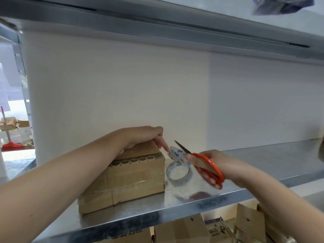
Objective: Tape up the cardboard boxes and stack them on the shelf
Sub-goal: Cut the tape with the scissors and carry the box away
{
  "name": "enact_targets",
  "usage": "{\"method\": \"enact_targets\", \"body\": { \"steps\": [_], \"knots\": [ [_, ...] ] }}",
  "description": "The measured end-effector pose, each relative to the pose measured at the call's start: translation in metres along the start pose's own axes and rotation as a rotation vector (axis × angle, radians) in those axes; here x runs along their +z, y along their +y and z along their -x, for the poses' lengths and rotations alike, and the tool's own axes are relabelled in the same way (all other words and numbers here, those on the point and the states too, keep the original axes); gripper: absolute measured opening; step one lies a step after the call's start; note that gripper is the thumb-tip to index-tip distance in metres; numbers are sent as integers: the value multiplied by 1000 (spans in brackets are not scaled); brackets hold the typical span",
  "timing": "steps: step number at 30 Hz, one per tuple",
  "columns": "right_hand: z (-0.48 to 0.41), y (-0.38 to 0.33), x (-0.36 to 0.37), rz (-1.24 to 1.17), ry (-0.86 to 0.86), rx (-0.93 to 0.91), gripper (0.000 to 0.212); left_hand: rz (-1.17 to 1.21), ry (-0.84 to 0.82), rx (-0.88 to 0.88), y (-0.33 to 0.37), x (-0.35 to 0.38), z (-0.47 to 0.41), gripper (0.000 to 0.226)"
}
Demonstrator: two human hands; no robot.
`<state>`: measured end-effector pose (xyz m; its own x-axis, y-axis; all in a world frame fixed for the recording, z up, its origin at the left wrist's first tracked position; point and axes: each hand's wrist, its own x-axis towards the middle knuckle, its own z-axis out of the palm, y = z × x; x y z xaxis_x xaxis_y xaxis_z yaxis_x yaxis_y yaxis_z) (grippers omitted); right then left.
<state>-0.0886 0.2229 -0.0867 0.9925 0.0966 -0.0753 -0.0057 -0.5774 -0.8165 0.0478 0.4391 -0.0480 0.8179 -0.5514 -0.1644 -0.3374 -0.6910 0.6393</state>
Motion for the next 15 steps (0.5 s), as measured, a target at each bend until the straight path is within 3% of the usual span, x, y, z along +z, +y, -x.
{"method": "enact_targets", "body": {
  "steps": [3, 5, 9, 12, 13, 15],
  "knots": [
    [-11, 20, -25, 535, 248, 169, 61, -57, 9, -6, -1, 4, -1, 37],
    [-21, 34, -32, 823, 302, 258, 51, -108, 10, 3, -1, 6, -2, 23],
    [-24, 35, -28, 951, 272, 308, 36, -120, 44, 21, -1, 8, -2, 22],
    [-32, 20, -14, 950, 499, -25, 37, -125, 82, 11, 1, 10, 1, 34],
    [-38, 14, -5, 817, 491, -176, 40, -136, 86, 17, 2, 11, 3, 31],
    [-53, 4, 17, 548, 296, -321, 48, -166, 117, 34, 3, 13, 6, 28]
  ]
}}
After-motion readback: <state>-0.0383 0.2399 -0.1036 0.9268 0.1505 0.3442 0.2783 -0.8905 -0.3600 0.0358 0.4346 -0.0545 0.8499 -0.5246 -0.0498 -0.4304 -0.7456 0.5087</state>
